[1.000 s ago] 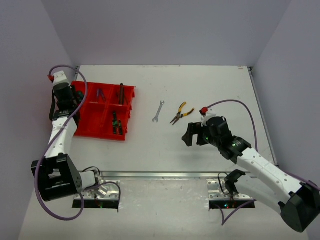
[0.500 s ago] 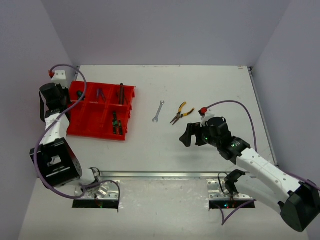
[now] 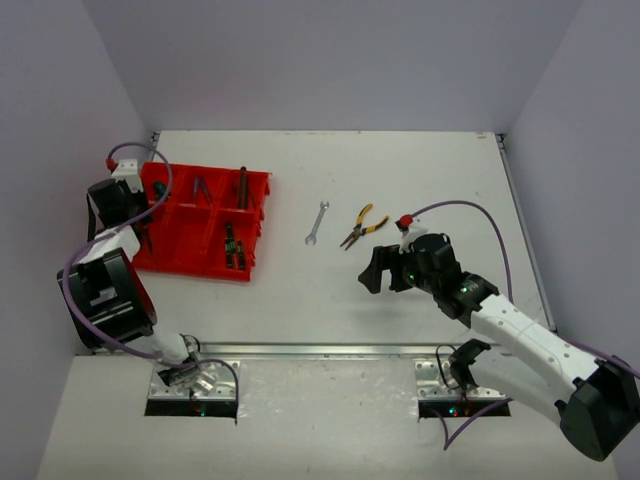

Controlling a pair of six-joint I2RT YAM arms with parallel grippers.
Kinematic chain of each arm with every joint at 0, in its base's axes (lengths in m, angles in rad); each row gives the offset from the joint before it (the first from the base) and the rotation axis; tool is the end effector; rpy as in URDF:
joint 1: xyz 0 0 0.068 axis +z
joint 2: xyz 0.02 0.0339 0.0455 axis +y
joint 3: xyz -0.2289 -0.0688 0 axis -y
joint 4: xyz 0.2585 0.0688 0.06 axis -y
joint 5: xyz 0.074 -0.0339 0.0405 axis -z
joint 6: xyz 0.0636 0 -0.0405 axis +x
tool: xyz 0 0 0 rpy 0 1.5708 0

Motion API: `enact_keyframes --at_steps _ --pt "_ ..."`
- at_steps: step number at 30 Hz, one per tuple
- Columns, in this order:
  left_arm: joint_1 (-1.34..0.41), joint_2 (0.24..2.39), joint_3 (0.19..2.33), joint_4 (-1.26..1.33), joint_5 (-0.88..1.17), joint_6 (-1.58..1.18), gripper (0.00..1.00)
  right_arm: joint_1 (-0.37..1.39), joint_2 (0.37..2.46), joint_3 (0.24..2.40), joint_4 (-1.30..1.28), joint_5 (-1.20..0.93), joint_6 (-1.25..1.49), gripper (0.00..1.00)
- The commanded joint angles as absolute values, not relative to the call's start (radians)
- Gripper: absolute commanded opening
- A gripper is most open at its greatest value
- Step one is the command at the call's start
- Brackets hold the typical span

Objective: Sort the tools into containers

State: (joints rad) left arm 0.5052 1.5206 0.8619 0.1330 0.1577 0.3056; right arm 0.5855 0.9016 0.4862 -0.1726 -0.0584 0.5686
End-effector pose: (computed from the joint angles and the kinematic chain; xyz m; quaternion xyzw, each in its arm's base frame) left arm 0.3269 0.1694 0.1627 -0.0470 0.8635 0.1335 0.4841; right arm 0.2089 0.1430 0.1673 -0.0212 0.8812 0.2789 0.3812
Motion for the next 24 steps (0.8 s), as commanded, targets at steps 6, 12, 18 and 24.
enact_keyframes --at_steps 6,12,18,24 --pt "0.530 1.475 0.856 0.235 0.123 0.212 1.00 0.583 0.902 0.486 -0.135 -0.053 0.568 0.99" --pt "0.534 1.433 0.960 0.179 0.026 0.047 1.00 0.583 0.914 0.486 -0.135 -0.039 0.560 0.99" --pt "0.534 1.358 1.219 -0.093 -0.044 -0.385 1.00 0.583 0.957 0.510 -0.162 0.049 0.596 0.99" --pt "0.534 1.073 1.201 -0.295 0.216 -0.662 1.00 0.583 1.047 0.609 -0.307 0.225 0.775 0.99"
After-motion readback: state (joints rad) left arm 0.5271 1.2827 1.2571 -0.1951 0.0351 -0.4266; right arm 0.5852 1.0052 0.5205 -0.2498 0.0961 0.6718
